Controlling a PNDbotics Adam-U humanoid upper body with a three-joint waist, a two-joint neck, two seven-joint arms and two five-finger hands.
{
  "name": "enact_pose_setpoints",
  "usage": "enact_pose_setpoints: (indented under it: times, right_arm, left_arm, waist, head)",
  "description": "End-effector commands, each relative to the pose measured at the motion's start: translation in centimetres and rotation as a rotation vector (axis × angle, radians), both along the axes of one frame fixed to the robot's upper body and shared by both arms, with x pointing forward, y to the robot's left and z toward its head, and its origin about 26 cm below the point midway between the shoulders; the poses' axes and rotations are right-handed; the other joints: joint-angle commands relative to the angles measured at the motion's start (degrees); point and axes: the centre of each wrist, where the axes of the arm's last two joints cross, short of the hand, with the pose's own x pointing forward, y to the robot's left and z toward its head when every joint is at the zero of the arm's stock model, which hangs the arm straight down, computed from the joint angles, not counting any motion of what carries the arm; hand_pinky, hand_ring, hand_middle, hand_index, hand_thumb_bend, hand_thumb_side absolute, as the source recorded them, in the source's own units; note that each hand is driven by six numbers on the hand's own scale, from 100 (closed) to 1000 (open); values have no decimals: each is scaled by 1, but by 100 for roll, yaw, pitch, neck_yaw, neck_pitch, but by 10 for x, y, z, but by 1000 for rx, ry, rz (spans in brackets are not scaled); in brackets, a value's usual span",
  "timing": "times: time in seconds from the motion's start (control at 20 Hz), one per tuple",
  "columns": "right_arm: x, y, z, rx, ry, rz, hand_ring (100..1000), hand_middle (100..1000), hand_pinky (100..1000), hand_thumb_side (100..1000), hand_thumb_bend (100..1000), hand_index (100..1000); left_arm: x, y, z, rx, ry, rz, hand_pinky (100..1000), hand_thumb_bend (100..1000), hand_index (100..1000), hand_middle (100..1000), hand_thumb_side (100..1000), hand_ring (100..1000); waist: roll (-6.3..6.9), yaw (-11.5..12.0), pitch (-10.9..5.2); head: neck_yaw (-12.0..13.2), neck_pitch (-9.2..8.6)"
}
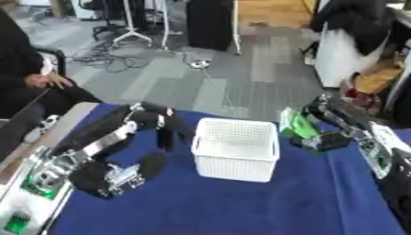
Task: Pick up objects on the table and place them in the box.
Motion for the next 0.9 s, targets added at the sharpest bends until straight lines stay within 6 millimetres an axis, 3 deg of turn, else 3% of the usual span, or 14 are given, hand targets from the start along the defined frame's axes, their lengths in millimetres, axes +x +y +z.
enact_pose_setpoints:
  times: [0.05, 0.45, 0.9]
  right_arm:
    - [4, 8, 26, 8, -79, 13, 100, 100, 100, 768, 630, 335]
    - [5, 24, 31, 91, -159, 18, 100, 100, 100, 760, 622, 326]
    - [7, 28, 41, 145, -274, -44, 100, 100, 100, 755, 615, 309]
  left_arm:
    - [-2, -5, 11, 7, -45, -17, 383, 122, 771, 581, 1000, 471]
    - [-2, -14, 17, 11, -74, -41, 388, 122, 769, 583, 1000, 474]
    - [-2, -22, 26, 16, -115, -52, 393, 122, 766, 585, 1000, 477]
  waist:
    - [-2, 46, -52]
    - [-23, 229, 16]
    - [-35, 393, 119]
  head:
    - [-115, -116]
    - [-274, -247]
    - [-420, -381]
